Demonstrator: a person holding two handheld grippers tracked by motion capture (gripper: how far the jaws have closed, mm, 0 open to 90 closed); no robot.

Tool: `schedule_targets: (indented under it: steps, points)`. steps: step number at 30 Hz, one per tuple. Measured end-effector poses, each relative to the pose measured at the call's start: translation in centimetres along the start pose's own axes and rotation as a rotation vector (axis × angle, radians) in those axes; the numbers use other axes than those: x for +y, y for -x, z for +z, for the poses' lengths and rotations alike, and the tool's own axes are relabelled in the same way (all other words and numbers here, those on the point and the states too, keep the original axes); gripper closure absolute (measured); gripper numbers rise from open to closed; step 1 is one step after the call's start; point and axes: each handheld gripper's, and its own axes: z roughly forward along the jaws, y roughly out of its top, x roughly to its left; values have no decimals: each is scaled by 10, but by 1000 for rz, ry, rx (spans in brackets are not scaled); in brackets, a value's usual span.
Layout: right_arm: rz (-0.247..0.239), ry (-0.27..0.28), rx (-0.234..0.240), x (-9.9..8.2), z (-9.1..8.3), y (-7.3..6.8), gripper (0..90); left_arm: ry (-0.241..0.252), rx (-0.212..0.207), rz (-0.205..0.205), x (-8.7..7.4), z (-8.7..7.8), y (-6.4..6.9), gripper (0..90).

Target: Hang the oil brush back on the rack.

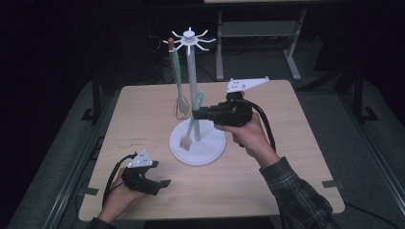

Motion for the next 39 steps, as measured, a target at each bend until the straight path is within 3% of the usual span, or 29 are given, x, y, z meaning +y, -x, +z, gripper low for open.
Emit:
schedule_targets:
  steps: [12, 27, 39]
  points:
    - [-44, 21, 22, 35, 6, -7, 845, 25, 0, -5, 0, 0, 0, 140]
    - [-62, 69, 40, 71, 6, -7, 844, 30, -17, -15, 1, 0, 2, 142]
    - [-60, 78, 57, 80, 7, -3, 844, 32, -13, -13, 1, -1, 1, 142]
